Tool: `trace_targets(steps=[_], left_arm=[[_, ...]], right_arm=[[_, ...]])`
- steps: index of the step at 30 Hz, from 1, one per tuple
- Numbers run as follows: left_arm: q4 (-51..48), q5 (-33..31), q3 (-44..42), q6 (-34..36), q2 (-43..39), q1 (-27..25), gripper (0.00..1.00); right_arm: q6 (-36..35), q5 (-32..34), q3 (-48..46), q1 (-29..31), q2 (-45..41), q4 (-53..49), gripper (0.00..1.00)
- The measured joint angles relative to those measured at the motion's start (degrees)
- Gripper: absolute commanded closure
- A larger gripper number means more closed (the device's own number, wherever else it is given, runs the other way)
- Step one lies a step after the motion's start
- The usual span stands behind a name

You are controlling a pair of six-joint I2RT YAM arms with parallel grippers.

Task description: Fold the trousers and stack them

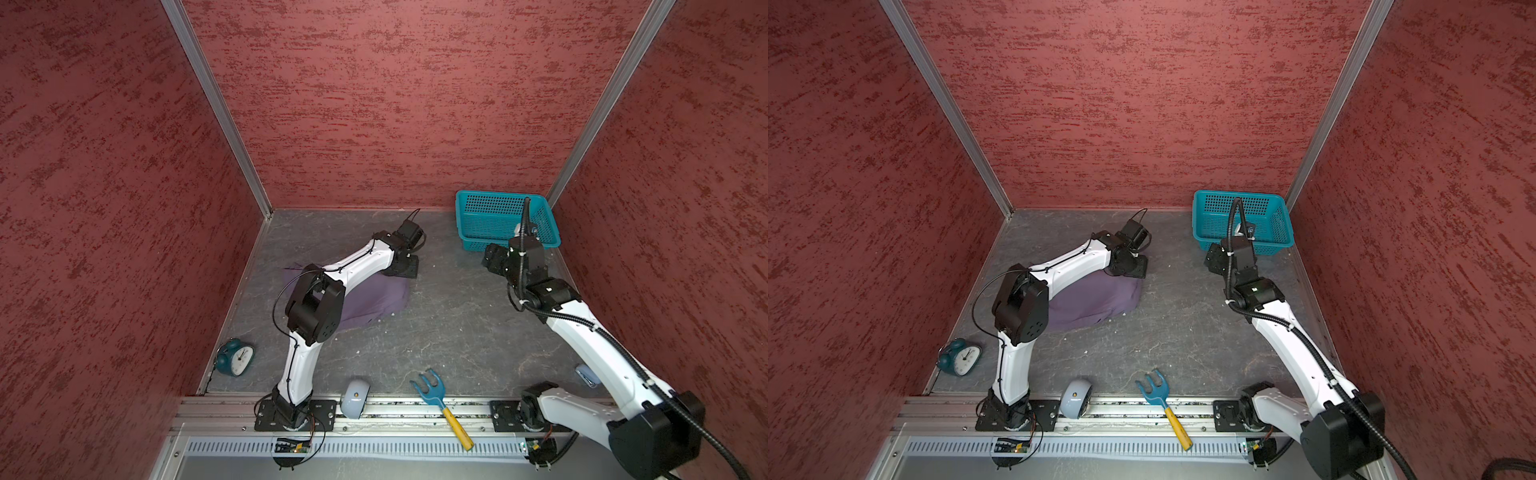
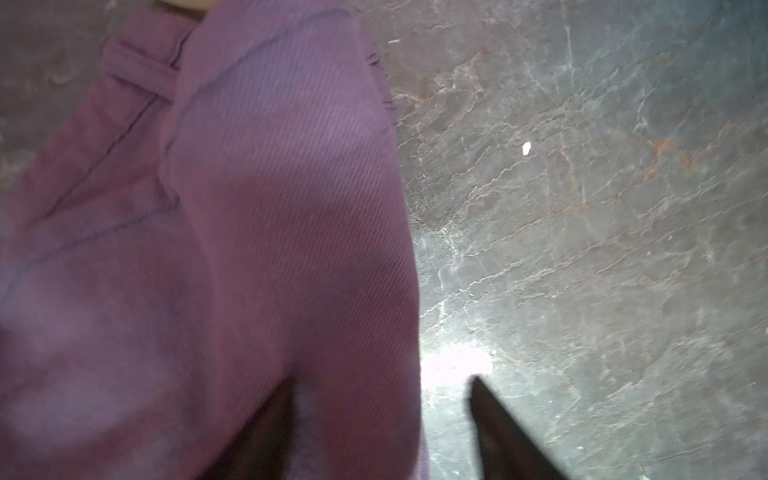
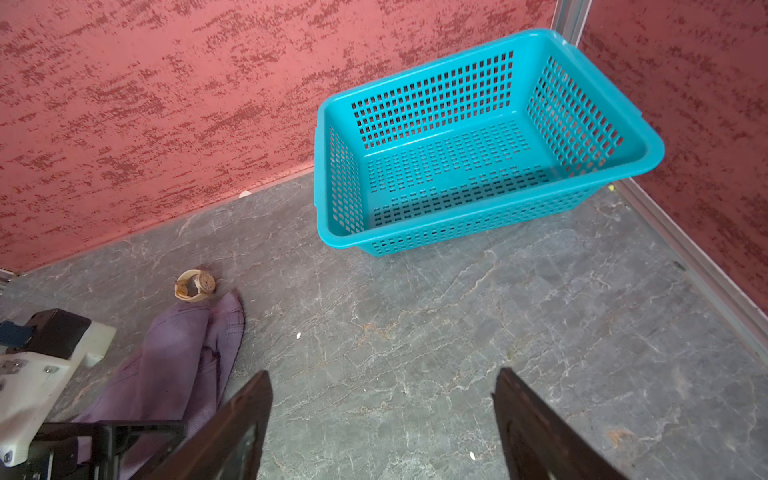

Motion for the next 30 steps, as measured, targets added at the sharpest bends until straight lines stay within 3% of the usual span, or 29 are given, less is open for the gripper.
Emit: trace_targets(steps=[1, 6, 11, 15, 18, 22, 26, 28, 30], left_arm=[[-0.3, 1.2, 0.3, -0.1, 0.0, 0.2, 1.0], [-2.8, 8.0, 5.3, -0.3, -0.1, 0.1, 1.0], [-5.6, 17.1, 16.1, -0.3, -2.3, -0.8, 1.0], [-4.7, 24.4, 25.2, -0.6, -8.0, -1.9, 1.0], [-1.2, 28.7, 25.6, -0.7, -15.6, -1.8, 1.0], [9.4, 31.3, 13.2, -2.1, -29.0, 3.1, 1.0], [20.4, 32.5, -6.1, -7.2, -38.6, 15.2, 1.0], [25.0, 32.9, -15.5, -10.0, -39.5, 20.3, 0.86], [28.0, 32.7, -25.0, -12.3, -37.8, 24.0, 0.64]], right_arm=[[0.1, -0.1, 0.0, 0.0, 0.1, 0.0, 0.15], [0.3, -0.3, 0.0, -0.2, 0.1, 0.0, 0.14], [0.7, -1.4, 0.0, -0.8, 0.6, 0.0, 0.14], [1.1, -2.4, 0.0, -0.9, 1.1, 0.0, 0.14], [1.1, -2.8, 0.0, -1.0, 1.1, 0.0, 0.13], [1.1, -3.1, 0.0, -1.2, 0.9, 0.1, 0.14], [1.0, -3.1, 0.0, -1.2, 0.3, 0.1, 0.14], [1.0, -3.1, -0.5, -1.3, -0.3, 0.4, 0.14], [1.0, -3.1, -1.3, -1.3, -1.3, 0.7, 0.14]])
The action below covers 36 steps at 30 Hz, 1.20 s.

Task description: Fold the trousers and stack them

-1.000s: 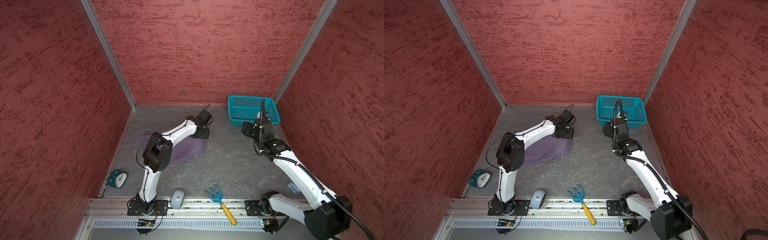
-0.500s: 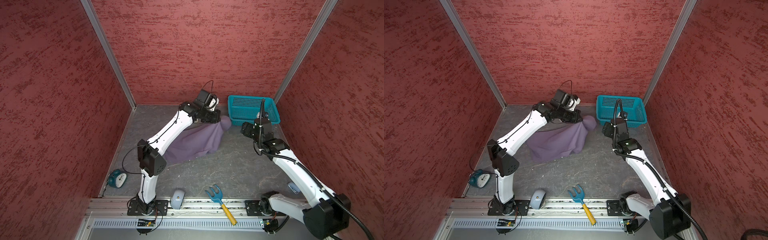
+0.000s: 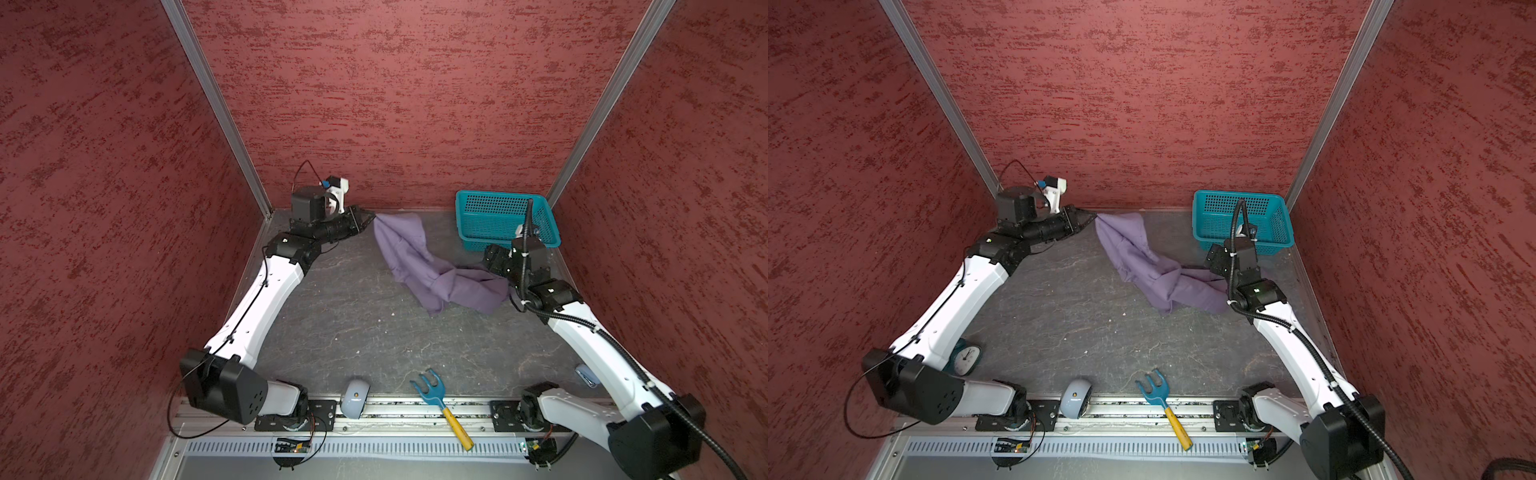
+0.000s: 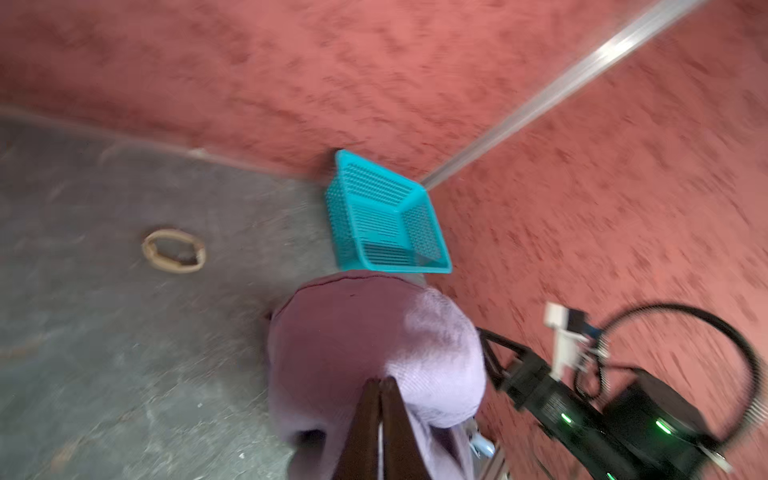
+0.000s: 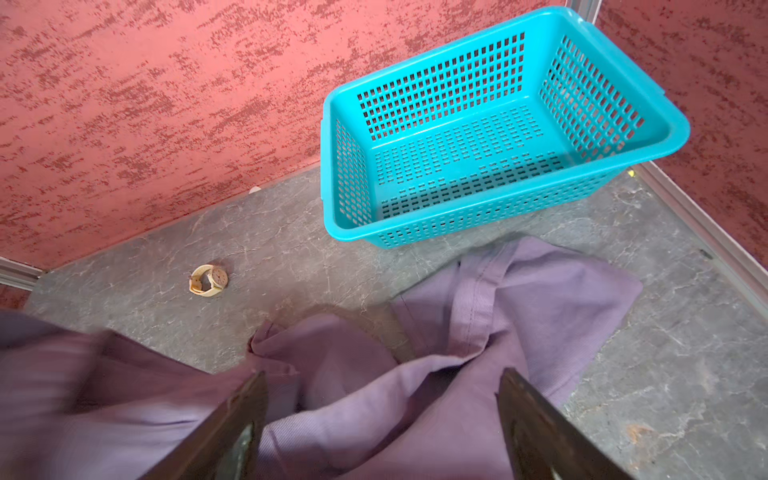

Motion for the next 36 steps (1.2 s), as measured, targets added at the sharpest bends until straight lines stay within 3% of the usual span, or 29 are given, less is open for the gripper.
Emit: trace_targets(steps=[3, 5, 10, 15, 22, 27, 29, 30, 34, 35, 36], left_arm=[[1.0, 0.2, -11.3, -2.2, 4.9, 3.1, 0.32], [0.7, 0.7, -16.7, -3.8, 7.2, 4.8, 0.24], [-2.4, -0.6, -17.0, -4.3, 6.7, 6.6, 0.21], [-5.4, -7.8, -5.1, -0.4, 5.9, -0.6, 0.2], [-11.9, -17.4, 9.5, 6.0, 14.3, -16.0, 0.14], [-19.0, -21.5, 13.2, 7.5, 24.2, -18.3, 0.14], [-21.5, -23.0, 13.5, 7.9, 27.5, -18.2, 0.19], [-22.8, -24.0, 13.7, 8.2, 29.0, -18.2, 0.29], [-25.5, -26.3, 14.0, 8.6, 32.9, -18.1, 0.9], [-26.0, -26.7, 14.0, 8.8, 33.2, -18.1, 1.0], [-26.5, -27.0, 14.1, 8.9, 33.4, -18.1, 1.0]], right_arm=[[0.0, 0.0, -0.2, 0.0, -0.3, 0.6, 0.14], [0.0, -0.2, -0.2, 0.0, -0.1, 1.2, 0.14], [-0.7, -2.9, 0.0, -0.2, 3.2, 2.4, 0.24], [-0.6, -7.5, 0.7, -0.2, 8.9, 3.2, 0.36], [-0.3, -12.5, 0.7, -0.2, 11.9, 3.7, 0.31], [-0.3, -13.9, 0.7, 0.1, 12.4, 3.6, 0.29], [-0.2, -14.1, 0.7, 0.1, 12.4, 3.7, 0.29], [0.0, -14.3, 0.6, 0.2, 12.4, 3.7, 0.29], [0.4, -14.9, -0.4, 0.2, 12.3, 3.8, 0.29], [0.5, -15.0, -0.6, 0.2, 12.3, 3.8, 0.29], [0.6, -15.1, -0.7, 0.2, 12.3, 3.6, 0.29]])
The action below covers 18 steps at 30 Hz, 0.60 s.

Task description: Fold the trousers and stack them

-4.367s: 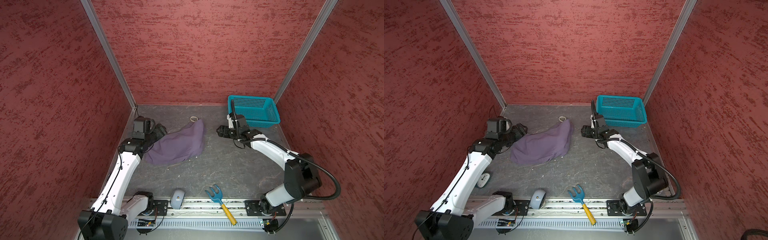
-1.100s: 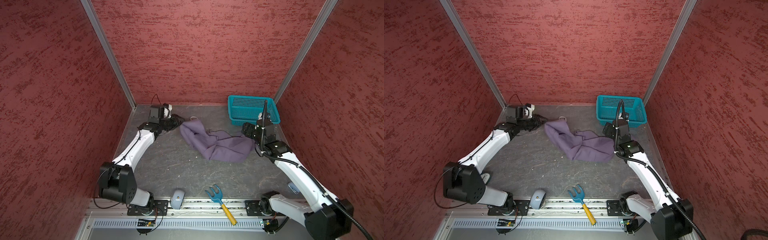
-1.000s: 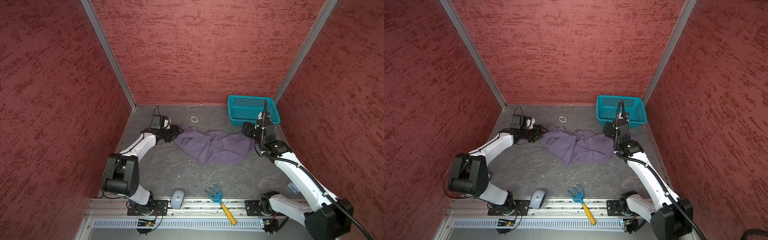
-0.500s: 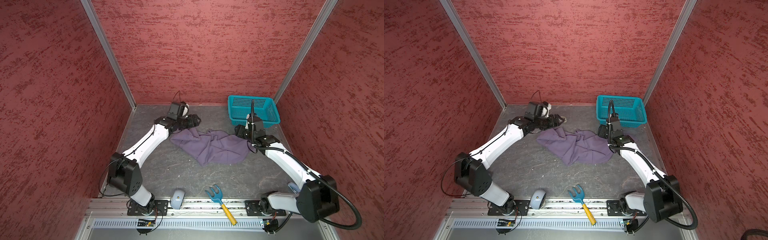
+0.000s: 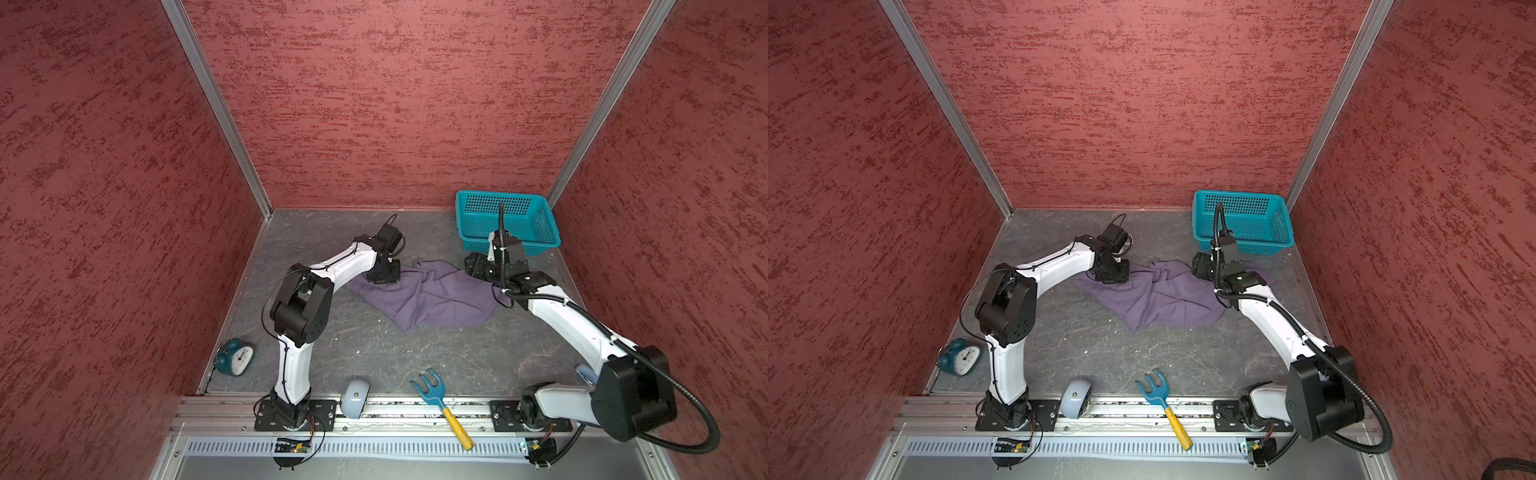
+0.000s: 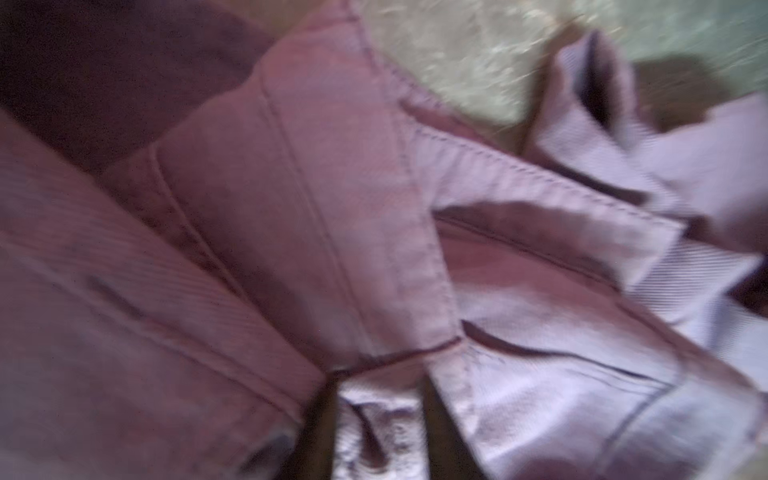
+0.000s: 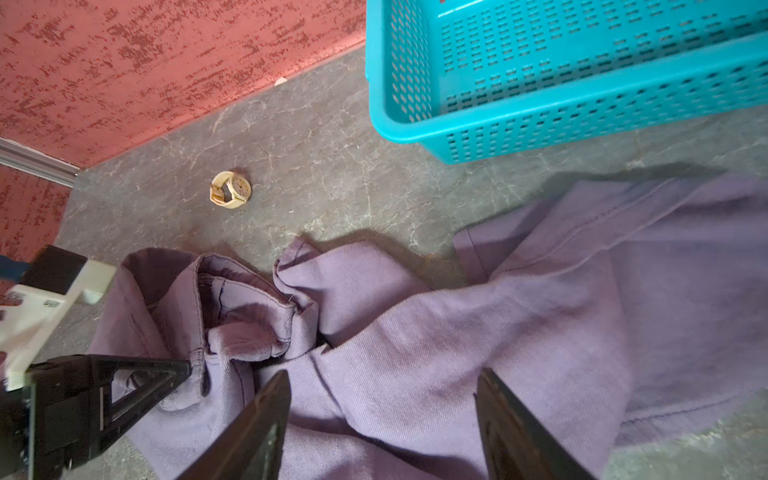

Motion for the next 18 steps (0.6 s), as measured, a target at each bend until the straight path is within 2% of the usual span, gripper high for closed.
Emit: trace_targets(steps=[5, 8, 11, 14, 15, 16, 18], left_arm=[[-2.0, -0.5, 1.3, 0.9, -1.8, 0.7, 1.0], [-2.7, -0.6, 1.2, 1.1, -6.9, 2.7, 1.0], [-0.7, 0.0, -1.5, 1.0, -15.8, 7.8, 1.0], [3.5, 2.6, -7.8, -0.5, -24.7, 16.3, 1.0], [5.2, 3.9, -10.8, -1.6, -27.2, 20.0, 0.89], [6.8, 5.2, -13.6, -2.6, -28.9, 23.3, 0.73], [8.7, 6.9, -18.2, -4.5, -30.4, 28.0, 0.47]], right_arm=[[0.0, 0.3, 0.1, 1.3, 0.1, -0.2, 0.37], [-1.6, 3.3, 2.8, 5.9, 2.8, -1.8, 0.37], [-3.6, 5.2, 8.0, 11.6, 8.3, -2.4, 0.35], [-4.9, 5.6, 13.3, 16.0, 15.1, -2.4, 0.29], [-5.3, 5.7, 14.8, 17.1, 17.3, -2.5, 0.26], [-5.6, 5.8, 16.3, 18.1, 19.4, -2.6, 0.24], [-5.7, 5.8, 19.0, 19.2, 23.2, -2.8, 0.21]])
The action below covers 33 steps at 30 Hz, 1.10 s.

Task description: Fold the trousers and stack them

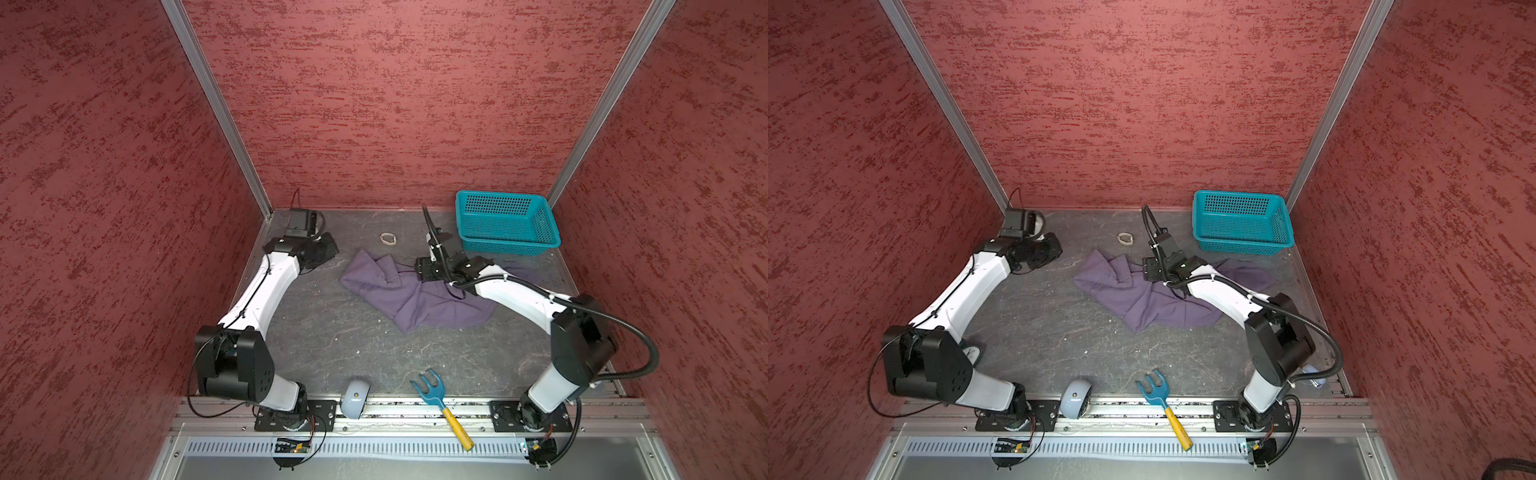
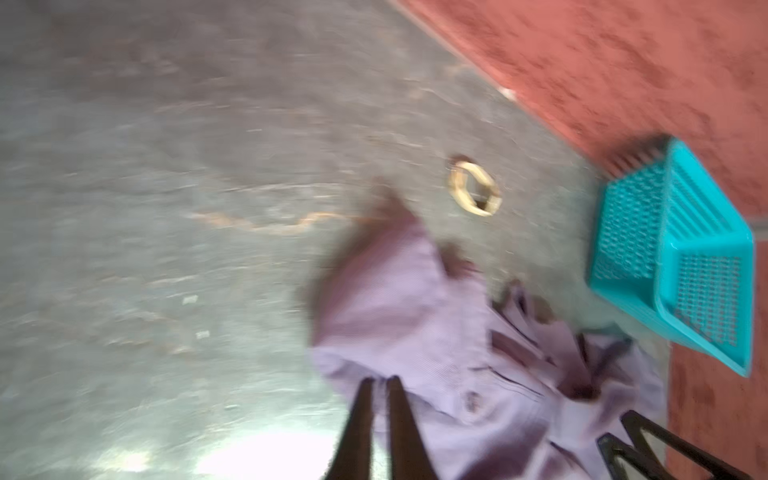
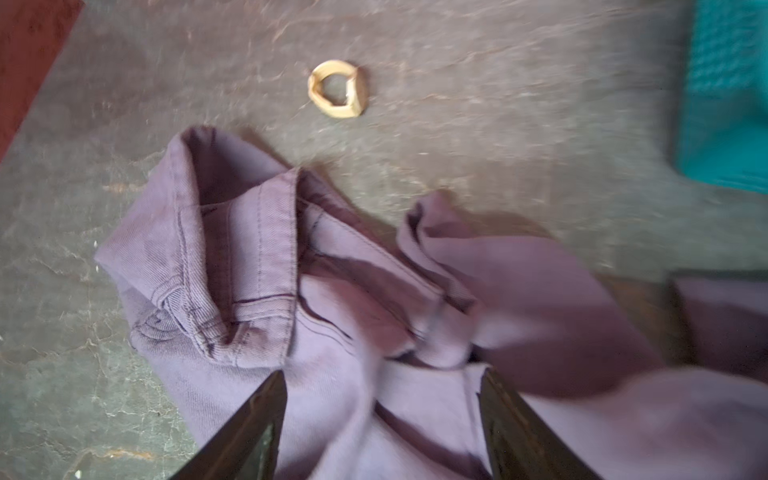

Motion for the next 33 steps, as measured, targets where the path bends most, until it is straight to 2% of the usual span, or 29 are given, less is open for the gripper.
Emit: trace_targets(steps=[1, 2, 5, 10, 12, 15, 17, 24, 25, 26, 27, 28, 29, 33], left_arm=[[0.3, 0.7, -1.9, -0.7, -0.1, 1.2, 0.37], [0.6, 1.3, -3.2, -1.2, 0.1, 1.4, 0.32], [0.4, 3.1, -5.2, -2.2, 0.2, 0.0, 0.24], [2.0, 5.2, -5.2, -2.9, 0.2, -2.4, 0.19], [2.5, 5.7, -5.2, -3.2, 0.3, -3.2, 0.18], [3.3, 6.5, -4.8, -3.8, 1.8, -5.2, 0.17], [3.4, 6.5, -3.7, -4.1, 4.0, -7.8, 0.16], [3.0, 6.1, 2.3, -4.1, 14.5, -19.5, 0.17], [2.9, 6.2, 2.8, -4.2, 16.0, -20.4, 0.26], [2.9, 6.4, 3.3, -4.5, 17.4, -21.0, 0.47], [3.0, 6.6, 3.7, -4.7, 18.8, -21.3, 0.82], [3.0, 7.0, 4.0, -4.7, 19.9, -21.3, 0.97], [3.0, 7.2, 4.6, -4.7, 21.1, -21.2, 1.0], [2.6, 8.5, 8.2, -4.6, 23.3, -19.1, 1.0]], right_arm=[[0.0, 0.0, 1.6, 0.2, 2.1, -0.3, 0.21], [0.0, 0.0, 2.7, 0.3, 3.7, -0.5, 0.21], [0.2, -0.5, 5.4, 0.2, 8.2, -0.7, 0.27], [0.9, -5.9, 6.3, 0.2, 11.9, -1.0, 0.72], [1.2, -8.8, 6.1, 0.2, 11.9, -0.4, 0.84], [1.3, -11.7, 4.9, 0.5, 10.6, 1.6, 0.96], [1.4, -12.7, 2.3, 0.6, 8.0, 2.9, 1.0], [1.3, -13.6, -7.5, 0.6, -8.7, 4.3, 1.0], [1.3, -13.6, -8.3, 0.6, -11.3, 4.5, 1.0], [1.3, -13.5, -8.9, 0.6, -13.5, 4.5, 1.0], [1.3, -13.3, -9.4, 0.7, -16.0, 4.5, 1.0], [1.3, -13.0, -9.4, 0.7, -17.8, 4.4, 1.0], [1.3, -12.9, -9.4, 0.7, -19.3, 4.4, 1.0], [0.9, -12.6, -7.5, 1.2, -21.0, 3.6, 1.0]])
